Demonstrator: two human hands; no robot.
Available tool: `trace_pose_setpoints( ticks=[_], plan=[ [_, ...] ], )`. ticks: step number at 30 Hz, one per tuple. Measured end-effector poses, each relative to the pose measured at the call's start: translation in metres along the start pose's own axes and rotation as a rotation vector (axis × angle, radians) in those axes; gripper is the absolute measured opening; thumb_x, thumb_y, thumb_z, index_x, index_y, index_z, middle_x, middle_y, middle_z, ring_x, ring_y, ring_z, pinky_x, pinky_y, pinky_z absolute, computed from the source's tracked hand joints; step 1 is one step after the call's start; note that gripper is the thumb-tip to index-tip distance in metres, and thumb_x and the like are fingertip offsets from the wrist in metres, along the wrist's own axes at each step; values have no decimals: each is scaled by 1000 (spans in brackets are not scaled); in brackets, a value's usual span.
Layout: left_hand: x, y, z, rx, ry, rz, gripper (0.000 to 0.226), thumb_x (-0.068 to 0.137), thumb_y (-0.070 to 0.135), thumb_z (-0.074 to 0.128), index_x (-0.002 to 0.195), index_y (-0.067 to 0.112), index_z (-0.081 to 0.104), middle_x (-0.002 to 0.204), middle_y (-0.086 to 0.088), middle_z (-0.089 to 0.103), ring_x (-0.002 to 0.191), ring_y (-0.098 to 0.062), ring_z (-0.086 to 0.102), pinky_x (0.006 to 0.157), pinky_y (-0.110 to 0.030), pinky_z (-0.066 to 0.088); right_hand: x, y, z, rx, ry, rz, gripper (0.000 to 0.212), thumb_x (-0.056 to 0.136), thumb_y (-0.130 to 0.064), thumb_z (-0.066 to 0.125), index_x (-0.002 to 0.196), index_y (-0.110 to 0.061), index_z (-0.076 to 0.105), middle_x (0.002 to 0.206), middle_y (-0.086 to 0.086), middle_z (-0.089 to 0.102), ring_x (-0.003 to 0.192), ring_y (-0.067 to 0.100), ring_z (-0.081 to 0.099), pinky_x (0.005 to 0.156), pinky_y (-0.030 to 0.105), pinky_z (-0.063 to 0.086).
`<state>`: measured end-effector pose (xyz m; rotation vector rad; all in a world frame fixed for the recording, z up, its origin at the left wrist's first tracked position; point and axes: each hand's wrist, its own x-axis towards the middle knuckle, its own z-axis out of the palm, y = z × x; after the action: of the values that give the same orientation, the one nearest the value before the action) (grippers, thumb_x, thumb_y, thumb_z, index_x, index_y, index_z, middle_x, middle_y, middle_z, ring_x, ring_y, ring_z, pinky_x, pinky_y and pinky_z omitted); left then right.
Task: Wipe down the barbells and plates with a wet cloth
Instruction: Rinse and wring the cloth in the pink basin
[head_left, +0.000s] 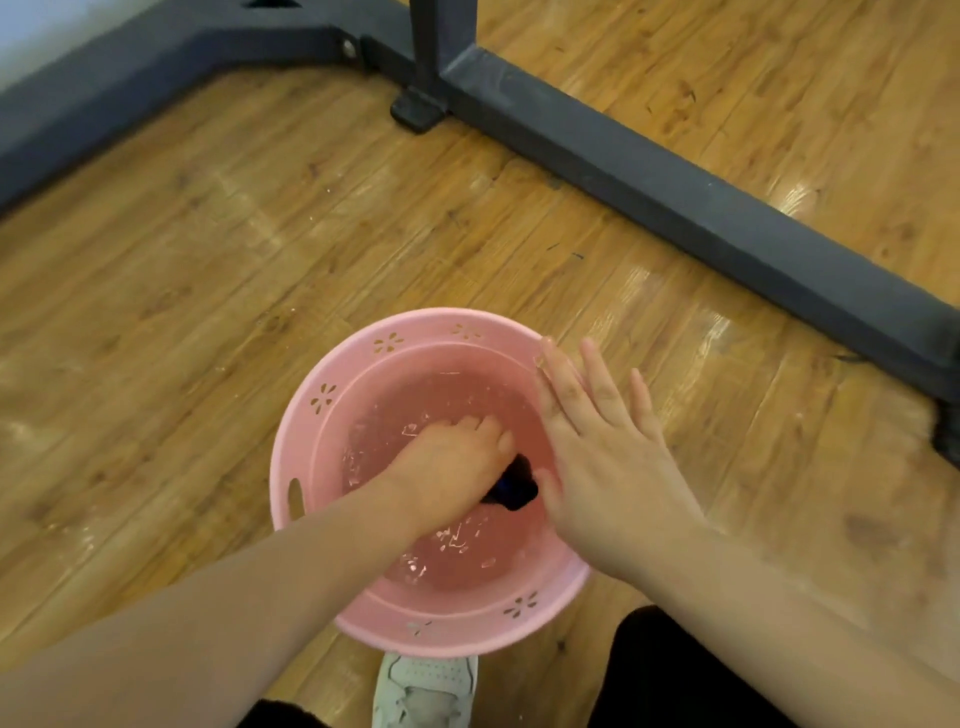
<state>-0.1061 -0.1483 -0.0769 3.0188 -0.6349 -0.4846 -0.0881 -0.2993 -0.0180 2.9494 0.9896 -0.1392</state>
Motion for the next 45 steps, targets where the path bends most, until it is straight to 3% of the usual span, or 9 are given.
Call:
trace_pose_setpoints(
  ticks=[5,10,13,20,27,31,35,41,45],
  plan=[
    [-4,-16,-8,-94,114,183,44,52,4,80,93,9,64,77,-7,61,57,-25,59,39,-26,37,3,-2,3,35,-24,38,69,75,-30,33,137,-4,47,153,11,30,141,32,22,108,51,25],
    [6,-40,-14,134,143,590,47,65,9,77,110,18,67,108,-8,67,91,-32,65,72,-40,56,4,-3,-2,61,-63,57,69,71,-26,34,134,-4,52,152,11,31,140,31,22,106,49,25],
    [15,-58,-12,332,101,738,52,56,21,82,107,26,71,113,-6,68,106,-31,63,90,-46,50,3,-1,-7,77,-131,18,70,83,-24,43,149,-8,26,159,6,-3,144,24,-11,114,46,3],
    [11,-47,-8,543,-348,717,58,90,42,52,144,28,36,155,-1,23,146,-28,3,110,-51,-16,0,2,-13,113,-214,8,72,92,-30,37,153,-16,1,151,-3,-35,138,20,-33,117,42,-9],
    [18,-49,-6,584,-439,661,42,98,37,39,139,28,43,155,-2,24,146,-29,3,111,-56,-11,0,1,-16,157,-230,25,70,92,-28,38,153,-19,4,140,-9,-41,139,18,-31,115,39,-10],
    [19,-55,-3,461,-166,620,40,94,42,45,127,23,58,148,-5,38,142,-31,19,114,-55,2,1,0,-17,173,-229,37,68,93,-28,38,153,-20,6,139,-10,-42,140,19,-28,115,38,-9],
    [18,-53,2,553,-365,526,46,99,34,40,144,28,35,159,-3,11,146,-29,2,114,-53,1,1,-1,-17,182,-228,37,69,93,-28,39,153,-20,6,138,-11,-42,141,18,-27,112,35,-11],
    [14,-53,0,439,-441,418,29,94,9,46,122,10,57,130,-14,50,110,-25,52,82,-37,49,2,-1,-16,206,-222,37,68,92,-27,40,152,-22,11,150,-10,-35,142,17,-24,113,34,-8],
    [13,-62,-12,379,0,574,20,55,14,85,62,16,66,73,-3,61,69,-25,59,47,-29,47,2,2,-16,238,-213,34,64,91,-26,41,151,-23,18,152,-10,-32,143,16,-20,113,31,-5]
  ],
)
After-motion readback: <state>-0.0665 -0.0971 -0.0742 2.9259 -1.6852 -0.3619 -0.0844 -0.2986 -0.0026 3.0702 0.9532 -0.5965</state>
